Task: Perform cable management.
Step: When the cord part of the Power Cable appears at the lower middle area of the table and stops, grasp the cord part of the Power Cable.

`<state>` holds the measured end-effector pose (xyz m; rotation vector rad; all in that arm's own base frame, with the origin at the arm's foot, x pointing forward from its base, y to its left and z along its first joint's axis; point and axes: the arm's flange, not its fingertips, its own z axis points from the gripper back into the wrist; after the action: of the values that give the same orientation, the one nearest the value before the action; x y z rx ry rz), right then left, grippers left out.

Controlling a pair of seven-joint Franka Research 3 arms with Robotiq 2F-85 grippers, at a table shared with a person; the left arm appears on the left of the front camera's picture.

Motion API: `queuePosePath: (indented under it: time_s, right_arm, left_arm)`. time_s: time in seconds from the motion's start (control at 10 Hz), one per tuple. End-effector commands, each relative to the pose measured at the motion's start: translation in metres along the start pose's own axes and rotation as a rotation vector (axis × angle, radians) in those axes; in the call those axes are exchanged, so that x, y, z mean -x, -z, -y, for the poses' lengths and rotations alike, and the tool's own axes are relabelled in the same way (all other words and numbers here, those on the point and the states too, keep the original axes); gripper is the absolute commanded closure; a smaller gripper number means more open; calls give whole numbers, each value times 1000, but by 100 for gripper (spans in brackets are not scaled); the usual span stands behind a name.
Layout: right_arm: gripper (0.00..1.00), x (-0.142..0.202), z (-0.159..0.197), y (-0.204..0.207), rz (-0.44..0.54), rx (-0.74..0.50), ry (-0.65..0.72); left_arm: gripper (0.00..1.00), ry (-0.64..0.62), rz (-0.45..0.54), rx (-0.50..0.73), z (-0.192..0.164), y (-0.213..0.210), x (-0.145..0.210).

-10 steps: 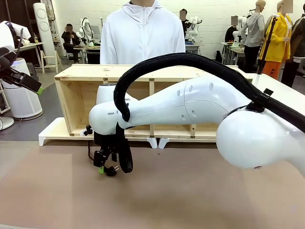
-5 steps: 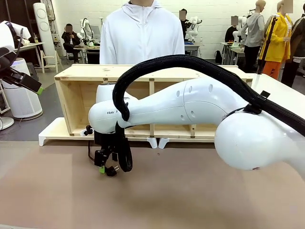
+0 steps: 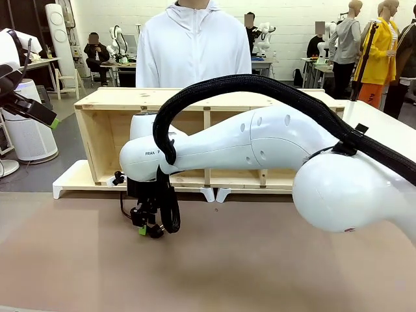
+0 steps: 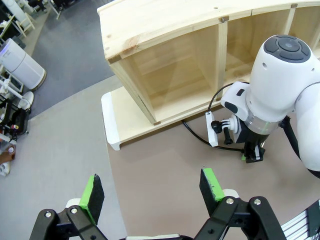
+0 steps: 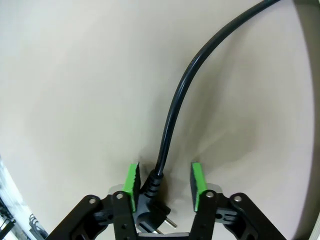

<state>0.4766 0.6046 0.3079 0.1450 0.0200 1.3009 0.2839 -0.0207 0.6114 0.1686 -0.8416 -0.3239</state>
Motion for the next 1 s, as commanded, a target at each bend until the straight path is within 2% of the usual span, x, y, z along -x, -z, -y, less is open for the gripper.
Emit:
queuePosePath:
  time_s: [0.0, 0.4, 0.9]
  right_arm:
    - [66, -9, 5, 1, -3, -1, -8]
    - [100, -8, 5, 1, -15, 1, -4]
    - [100, -7, 6, 1, -27, -36, 2]
  left_arm:
    - [0, 2, 7, -8, 0, 2, -2]
    - [0, 2, 7, -8, 0, 2, -2]
    - [0, 2, 7, -8, 0, 2, -2]
